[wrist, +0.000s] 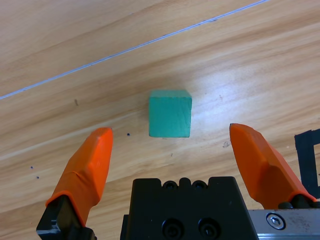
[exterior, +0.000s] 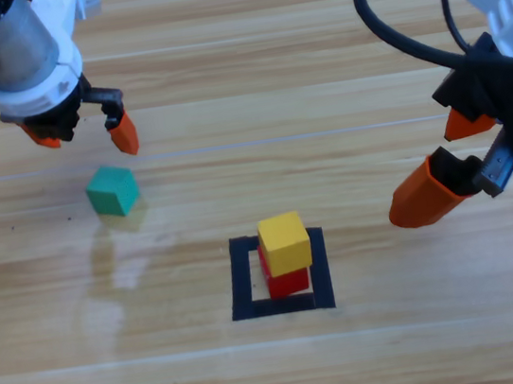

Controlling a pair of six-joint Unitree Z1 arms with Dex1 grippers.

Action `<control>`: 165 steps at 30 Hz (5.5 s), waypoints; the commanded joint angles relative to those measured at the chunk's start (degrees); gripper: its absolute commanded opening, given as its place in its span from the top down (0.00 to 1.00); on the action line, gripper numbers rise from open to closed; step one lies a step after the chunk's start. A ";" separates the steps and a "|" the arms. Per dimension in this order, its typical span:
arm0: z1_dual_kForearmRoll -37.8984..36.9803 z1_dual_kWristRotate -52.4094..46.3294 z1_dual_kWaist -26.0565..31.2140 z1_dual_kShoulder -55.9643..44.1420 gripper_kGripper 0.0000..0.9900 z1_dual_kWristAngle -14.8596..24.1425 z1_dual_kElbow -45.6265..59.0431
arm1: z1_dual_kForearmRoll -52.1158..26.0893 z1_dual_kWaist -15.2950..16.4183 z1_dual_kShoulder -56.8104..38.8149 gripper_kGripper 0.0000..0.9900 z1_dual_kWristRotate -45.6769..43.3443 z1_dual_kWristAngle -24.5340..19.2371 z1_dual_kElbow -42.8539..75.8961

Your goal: Stack the blocks in the rectangular block: red at the bottom, yellow in the middle, green on top

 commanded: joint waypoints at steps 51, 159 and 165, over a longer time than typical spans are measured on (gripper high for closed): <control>-13.02 -0.16 -1.04 6.37 0.91 2.59 10.80 | -1.71 -2.53 -6.47 0.00 -0.18 2.64 3.95; 34.97 -60.63 -34.79 18.58 1.00 10.06 -36.49 | -1.71 -2.53 -4.72 0.00 -2.20 3.60 4.12; 34.97 -60.63 -34.70 18.41 1.00 10.06 -36.49 | -1.71 -2.53 -4.45 0.00 -2.12 3.60 4.03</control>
